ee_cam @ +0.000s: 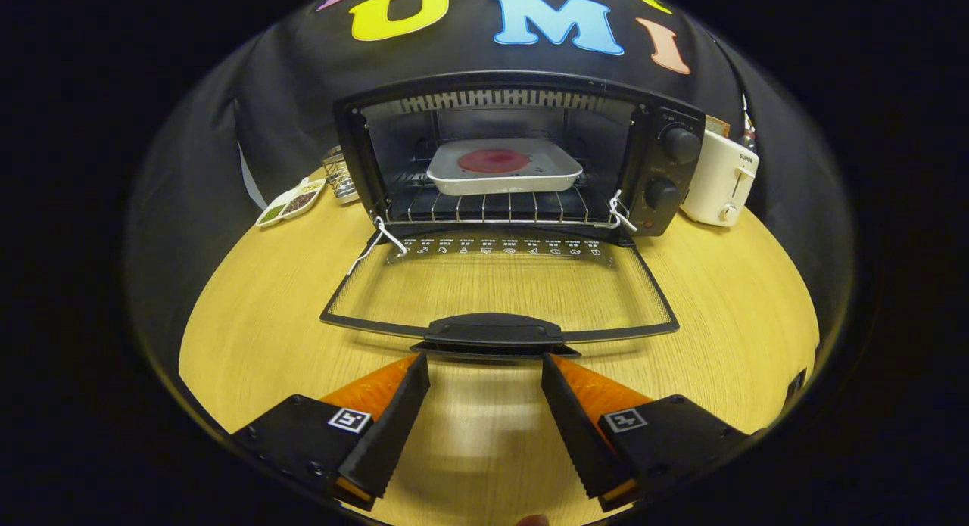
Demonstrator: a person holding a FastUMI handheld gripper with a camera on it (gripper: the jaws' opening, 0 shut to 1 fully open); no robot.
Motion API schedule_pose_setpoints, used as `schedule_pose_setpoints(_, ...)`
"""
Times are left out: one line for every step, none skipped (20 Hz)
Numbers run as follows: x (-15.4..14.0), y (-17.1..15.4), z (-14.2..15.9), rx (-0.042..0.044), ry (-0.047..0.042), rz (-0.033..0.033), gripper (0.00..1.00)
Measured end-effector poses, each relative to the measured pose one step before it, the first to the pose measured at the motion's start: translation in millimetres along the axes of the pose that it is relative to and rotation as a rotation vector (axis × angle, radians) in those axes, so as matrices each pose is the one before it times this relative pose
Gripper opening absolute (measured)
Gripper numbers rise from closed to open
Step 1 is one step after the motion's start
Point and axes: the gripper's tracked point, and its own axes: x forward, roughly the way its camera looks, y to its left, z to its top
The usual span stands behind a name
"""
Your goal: Open the toaster oven, put the food inside, and close the toaster oven door.
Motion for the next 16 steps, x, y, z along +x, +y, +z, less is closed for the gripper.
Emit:
schedule_pose_setpoints(0.53, -0.04, 0.64, 0.00194, 0.00586, -0.01094, 0.96)
schedule_pose_setpoints(-0.52, 0.54, -0.48, 0.00132, 0.00107, -0.00835, 0.96)
schedule_pose_setpoints(1.12, 0.38, 0.7, 0.00483, 0.00069, -0.00507, 0.96)
schedule_pose_setpoints(0.11, -0.12, -0.05, 0.00704, -0.00008, -0.00369, 0.96)
schedule_pose_setpoints(0.46, 0.57, 1.47, 0.00931, 0.0026, -0.00248, 0.96)
schedule_pose_setpoints(-0.29, -0.29, -0.01, 0.01128, 0.00398, -0.00171, 0.96)
schedule_pose_setpoints(-1.37, 2.73, 6.17, 0.01006, -0.01467, 0.00891, 0.96)
schedule_pose_setpoints(2.8, 1.69, 1.33, -0.00535, -0.00082, -0.00682, 0.96)
schedule_pose_setpoints(-5.31, -0.71, 0.86, -0.01195, 0.00484, -0.00984, 0.96)
schedule_pose_setpoints(1.64, -0.05, 1.33, -0.00653, 0.00321, -0.00894, 0.95)
schedule_pose_setpoints(-1.26, -0.17, 1.36, -0.00166, -0.00493, -0.0035, 0.95)
schedule_pose_setpoints(0.0, 0.38, 0.81, -0.00062, -0.00578, -0.00014, 0.95)
schedule_pose_setpoints(-1.67, 0.36, 1.54, -0.00112, -0.00291, 0.00101, 0.95)
schedule_pose_setpoints(-1.84, -0.23, 1.44, -0.00104, -0.00472, -0.00201, 0.95)
schedule_pose_setpoints(-2.85, 0.12, 2.42, -0.00214, -0.00565, -0.00317, 0.95)
schedule_pose_setpoints(-2.49, 0.12, 2.32, -0.00304, -0.00764, -0.00288, 0.95)
